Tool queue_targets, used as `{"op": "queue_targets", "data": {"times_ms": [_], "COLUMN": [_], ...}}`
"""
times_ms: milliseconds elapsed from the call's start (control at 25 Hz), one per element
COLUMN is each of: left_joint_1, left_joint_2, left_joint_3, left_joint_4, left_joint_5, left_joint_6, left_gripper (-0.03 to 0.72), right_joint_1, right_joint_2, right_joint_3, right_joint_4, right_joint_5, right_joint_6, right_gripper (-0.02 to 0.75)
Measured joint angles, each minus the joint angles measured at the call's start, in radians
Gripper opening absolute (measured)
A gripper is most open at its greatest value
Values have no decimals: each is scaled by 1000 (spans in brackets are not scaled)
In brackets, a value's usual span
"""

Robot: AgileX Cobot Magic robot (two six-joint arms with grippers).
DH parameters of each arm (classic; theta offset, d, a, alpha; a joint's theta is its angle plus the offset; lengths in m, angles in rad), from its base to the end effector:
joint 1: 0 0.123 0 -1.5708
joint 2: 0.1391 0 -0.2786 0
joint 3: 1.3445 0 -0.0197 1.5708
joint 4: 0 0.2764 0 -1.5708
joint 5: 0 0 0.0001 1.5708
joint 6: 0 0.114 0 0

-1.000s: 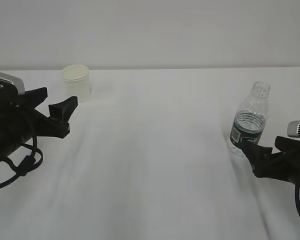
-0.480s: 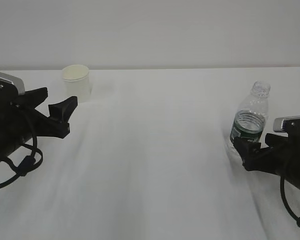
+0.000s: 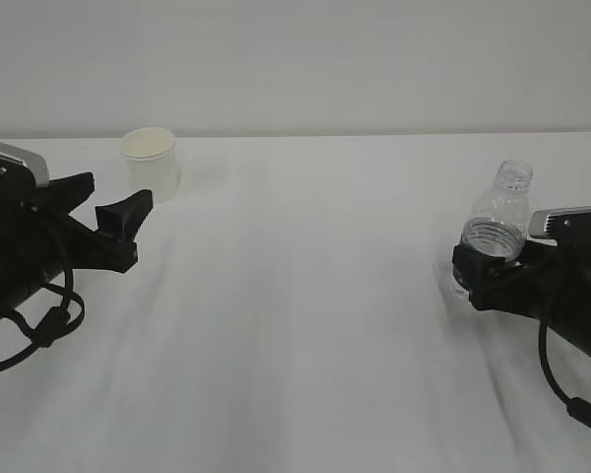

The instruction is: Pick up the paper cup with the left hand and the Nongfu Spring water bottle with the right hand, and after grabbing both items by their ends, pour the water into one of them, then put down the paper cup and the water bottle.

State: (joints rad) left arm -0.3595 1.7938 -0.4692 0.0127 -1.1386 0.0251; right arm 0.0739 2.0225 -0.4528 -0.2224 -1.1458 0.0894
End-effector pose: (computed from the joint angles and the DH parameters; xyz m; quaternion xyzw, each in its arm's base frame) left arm 0.3002 -0.1142 0.1175 0.1474 0.7264 -0.1142 0.6615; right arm 0.3017 0.0453 0.0428 -0.0895 0.8113 0.1027 0.5686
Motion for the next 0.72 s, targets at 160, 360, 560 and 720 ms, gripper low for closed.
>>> {"op": "queue_targets", "data": {"times_ms": [160,360,560,720], "left_joint_1": [0,0,0,0], "left_joint_2": [0,0,0,5], "left_joint_3": [0,0,0,0], "left_joint_4": [0,0,0,0], "left_joint_5": [0,0,0,0], "left_joint_6": [0,0,0,0], "left_gripper": [540,540,536,536], "right_joint_1": [0,0,0,0], "right_joint_2": [0,30,71,71], "right_joint_3": [-18,-48,-79,-81], "right_joint_4": [0,-2,-4,-4], "right_joint_5": [0,0,0,0], "right_joint_6": [0,1,5,10], "right_gripper": [666,661,655,649]}}
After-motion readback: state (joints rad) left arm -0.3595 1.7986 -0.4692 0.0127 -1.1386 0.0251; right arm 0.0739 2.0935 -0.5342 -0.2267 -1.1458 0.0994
